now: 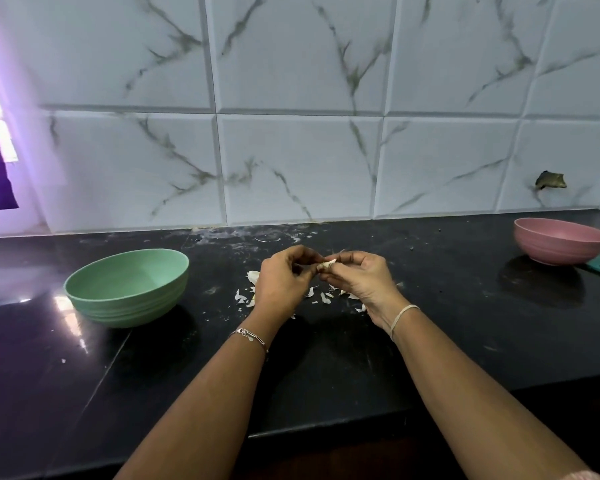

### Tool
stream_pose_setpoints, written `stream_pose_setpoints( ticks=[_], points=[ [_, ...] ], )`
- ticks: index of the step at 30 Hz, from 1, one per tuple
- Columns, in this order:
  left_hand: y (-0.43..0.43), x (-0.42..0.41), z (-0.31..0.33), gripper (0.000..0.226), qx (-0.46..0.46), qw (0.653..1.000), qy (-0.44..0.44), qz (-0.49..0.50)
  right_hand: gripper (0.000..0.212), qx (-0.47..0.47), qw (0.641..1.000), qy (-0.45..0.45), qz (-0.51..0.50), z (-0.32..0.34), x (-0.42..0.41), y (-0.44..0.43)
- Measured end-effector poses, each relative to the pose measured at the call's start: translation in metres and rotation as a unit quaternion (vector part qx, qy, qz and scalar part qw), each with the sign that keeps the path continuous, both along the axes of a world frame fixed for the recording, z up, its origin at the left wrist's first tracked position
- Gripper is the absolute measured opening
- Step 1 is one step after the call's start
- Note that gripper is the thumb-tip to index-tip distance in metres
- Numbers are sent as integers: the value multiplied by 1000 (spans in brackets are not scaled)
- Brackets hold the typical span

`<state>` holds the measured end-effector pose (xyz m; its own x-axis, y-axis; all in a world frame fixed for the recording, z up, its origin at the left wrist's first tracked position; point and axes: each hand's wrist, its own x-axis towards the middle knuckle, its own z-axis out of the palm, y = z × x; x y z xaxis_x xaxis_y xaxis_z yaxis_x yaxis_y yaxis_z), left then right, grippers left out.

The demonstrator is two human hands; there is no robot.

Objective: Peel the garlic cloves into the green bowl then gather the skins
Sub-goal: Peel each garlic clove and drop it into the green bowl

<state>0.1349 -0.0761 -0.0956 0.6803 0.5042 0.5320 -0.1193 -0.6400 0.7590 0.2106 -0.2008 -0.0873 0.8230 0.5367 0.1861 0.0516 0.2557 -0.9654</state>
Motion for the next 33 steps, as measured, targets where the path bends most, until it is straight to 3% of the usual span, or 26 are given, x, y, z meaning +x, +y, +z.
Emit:
stream_pose_setpoints(
  ticks=[10, 13, 18, 33],
  points=[
    [-5, -2, 0, 20, 6, 1000, -5, 30, 6, 12, 1000, 3, 2, 3, -6, 0],
    [-5, -1, -3, 14, 16, 999, -1, 33, 12, 0, 1000, -13, -9, 2, -5, -1],
    [-4, 0, -2, 27, 20, 1000, 15, 17, 12, -20, 998, -48, -25, 0, -1, -1],
    [-1, -1, -3, 25, -19, 1000, 9, 9, 13, -16, 996, -77, -38, -2, 0, 2]
  ],
)
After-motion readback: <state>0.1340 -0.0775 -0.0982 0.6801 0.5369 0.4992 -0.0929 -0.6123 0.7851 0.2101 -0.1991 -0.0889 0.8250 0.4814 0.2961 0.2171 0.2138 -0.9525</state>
